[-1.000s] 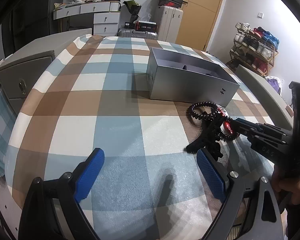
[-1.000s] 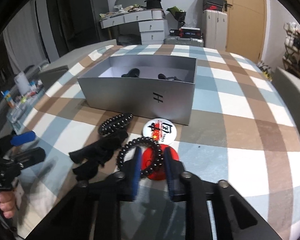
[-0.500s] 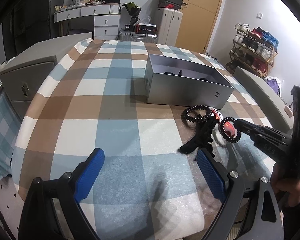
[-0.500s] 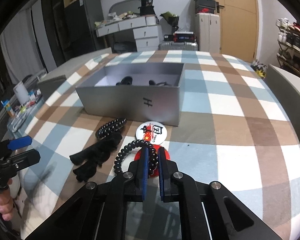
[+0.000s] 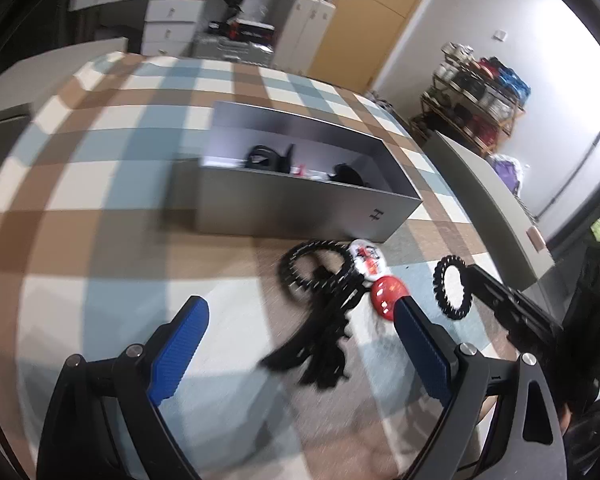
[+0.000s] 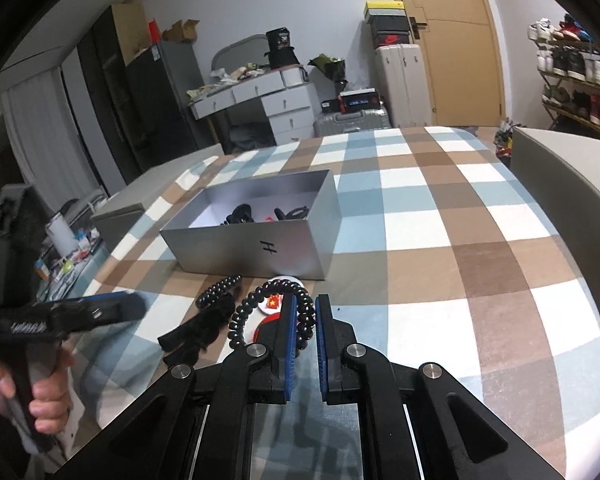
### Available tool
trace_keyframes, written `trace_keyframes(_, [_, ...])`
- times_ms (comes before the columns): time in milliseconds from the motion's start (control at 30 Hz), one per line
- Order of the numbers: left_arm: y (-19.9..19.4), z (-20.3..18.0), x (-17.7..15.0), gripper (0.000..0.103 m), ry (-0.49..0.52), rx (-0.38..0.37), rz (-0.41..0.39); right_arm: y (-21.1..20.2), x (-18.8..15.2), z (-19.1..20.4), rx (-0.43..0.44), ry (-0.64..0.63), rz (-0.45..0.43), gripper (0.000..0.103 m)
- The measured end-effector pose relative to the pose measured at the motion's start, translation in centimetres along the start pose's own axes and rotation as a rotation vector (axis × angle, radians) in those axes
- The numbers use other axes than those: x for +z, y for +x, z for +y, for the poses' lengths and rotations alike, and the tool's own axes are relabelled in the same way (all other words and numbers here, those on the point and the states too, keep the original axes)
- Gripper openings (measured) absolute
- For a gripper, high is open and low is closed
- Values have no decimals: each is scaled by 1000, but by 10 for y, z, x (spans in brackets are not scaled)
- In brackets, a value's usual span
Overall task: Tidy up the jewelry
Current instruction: 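Lift the black coiled bracelet with the right gripper while the left gripper grasps another coiled bracelet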
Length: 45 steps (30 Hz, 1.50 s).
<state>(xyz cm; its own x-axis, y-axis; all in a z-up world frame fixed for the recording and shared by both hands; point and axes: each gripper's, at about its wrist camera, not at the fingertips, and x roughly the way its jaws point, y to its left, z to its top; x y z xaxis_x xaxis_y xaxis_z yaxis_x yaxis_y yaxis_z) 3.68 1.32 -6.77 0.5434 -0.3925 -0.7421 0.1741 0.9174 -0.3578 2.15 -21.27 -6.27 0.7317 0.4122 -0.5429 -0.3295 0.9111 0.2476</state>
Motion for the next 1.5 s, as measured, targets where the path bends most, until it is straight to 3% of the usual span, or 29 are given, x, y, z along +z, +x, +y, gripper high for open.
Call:
trace_keyframes(200, [21, 1, 16, 91, -45, -81, 69, 0, 2, -10, 24, 16, -14, 8])
trace_keyframes(500, [31, -7, 20, 90, -30, -71, 134, 6, 6, -14, 59, 28, -14, 9])
trace_keyframes(733, [38, -10, 19, 68, -23, -11, 178, 8, 5, -13, 81, 32, -11, 9])
trace_keyframes(800, [38, -8, 19, 59, -30, -16, 188, 8, 3, -14, 81, 33, -8, 9])
trace_keyframes(833, [38, -8, 20, 49, -34, -17, 193, 8, 3, -14, 79, 34, -6, 9])
trace_keyframes(1033, [35, -10, 15, 39, -10, 23, 192, 5, 1, -19, 70, 47, -4, 9])
trace_keyframes(1367, [25, -14, 17, 32, 8, 34, 166, -5, 6, -11, 74, 31, -27, 9])
trace_keyframes(1400, [23, -14, 15, 27, 12, 27, 162, -6, 6, -10, 75, 29, -29, 9])
trace_keyframes(1433, [23, -14, 15, 6, 16, 18, 165, -7, 7, -8, 75, 24, -30, 9])
trace_keyframes(1500, [22, -12, 13, 6, 15, 22, 168, -8, 8, -5, 76, 16, -31, 9])
